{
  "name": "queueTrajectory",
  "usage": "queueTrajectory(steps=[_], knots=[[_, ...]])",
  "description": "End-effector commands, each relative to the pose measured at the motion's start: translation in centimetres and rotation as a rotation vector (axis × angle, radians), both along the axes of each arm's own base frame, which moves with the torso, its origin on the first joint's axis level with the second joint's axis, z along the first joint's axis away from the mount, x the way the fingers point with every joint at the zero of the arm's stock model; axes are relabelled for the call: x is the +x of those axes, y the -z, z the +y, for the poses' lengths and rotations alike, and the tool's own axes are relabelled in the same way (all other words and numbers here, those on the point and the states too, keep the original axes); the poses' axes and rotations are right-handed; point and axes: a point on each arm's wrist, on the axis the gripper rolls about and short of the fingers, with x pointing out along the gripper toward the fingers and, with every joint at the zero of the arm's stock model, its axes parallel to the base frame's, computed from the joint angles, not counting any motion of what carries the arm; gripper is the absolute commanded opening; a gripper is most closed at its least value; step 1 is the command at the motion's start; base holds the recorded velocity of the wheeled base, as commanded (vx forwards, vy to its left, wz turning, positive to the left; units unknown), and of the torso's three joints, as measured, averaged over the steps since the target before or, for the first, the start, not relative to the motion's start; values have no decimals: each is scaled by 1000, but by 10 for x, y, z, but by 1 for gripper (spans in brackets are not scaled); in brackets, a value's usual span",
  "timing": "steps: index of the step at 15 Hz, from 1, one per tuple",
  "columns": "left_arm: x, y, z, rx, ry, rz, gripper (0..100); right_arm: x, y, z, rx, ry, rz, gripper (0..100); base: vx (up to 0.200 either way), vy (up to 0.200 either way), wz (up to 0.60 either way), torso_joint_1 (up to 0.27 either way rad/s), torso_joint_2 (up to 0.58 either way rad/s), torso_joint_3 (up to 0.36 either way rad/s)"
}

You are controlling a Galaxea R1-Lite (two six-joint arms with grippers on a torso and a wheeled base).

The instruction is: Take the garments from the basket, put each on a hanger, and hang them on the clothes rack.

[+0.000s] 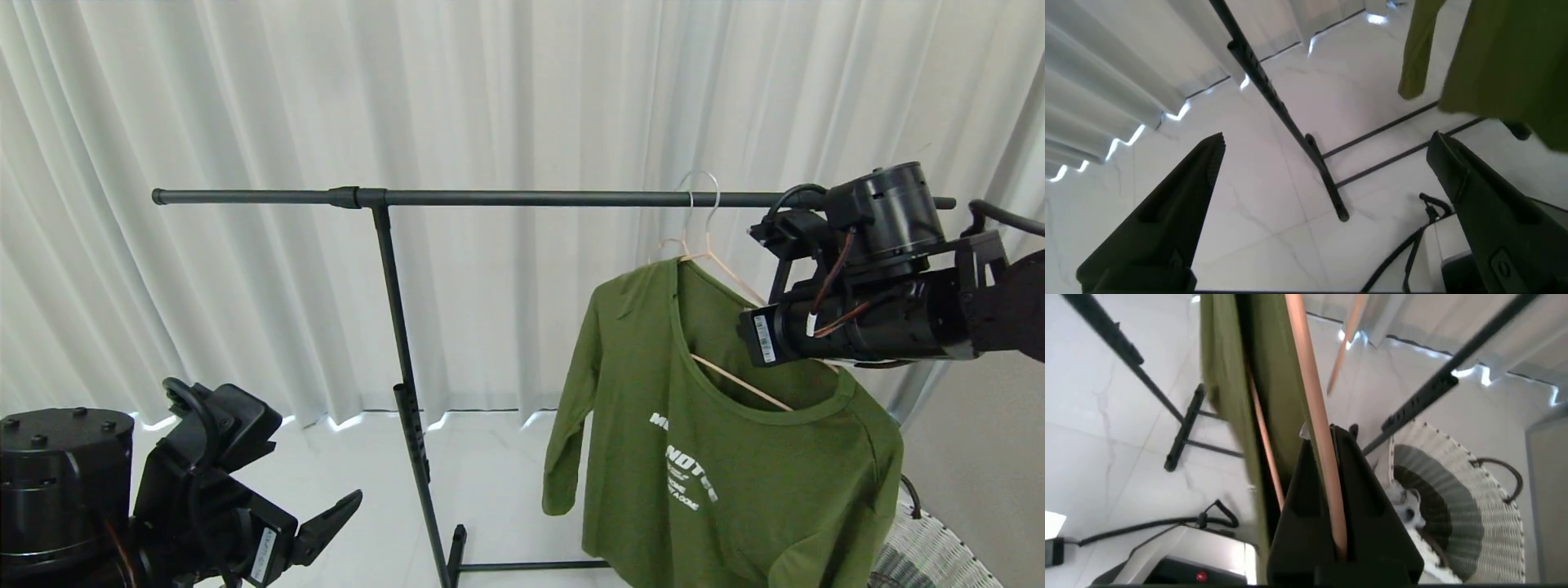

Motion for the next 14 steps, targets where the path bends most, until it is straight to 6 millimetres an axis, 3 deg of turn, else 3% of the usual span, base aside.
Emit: queueTrajectory(steps=[1,7,14], knots=[[0,0,0,-1,-1,-1,100,2,0,3,2,-3,-3,0,200,0,0,22,7,-2],[0,-1,0,-2,-1,-4,100,4,5,10,1,-21,4,0,200,0,0,7,5,0],[-1,-1,0,-4,3,-6,100,31,11,27,10,-19,1,0,0,0,0,0,0,0]])
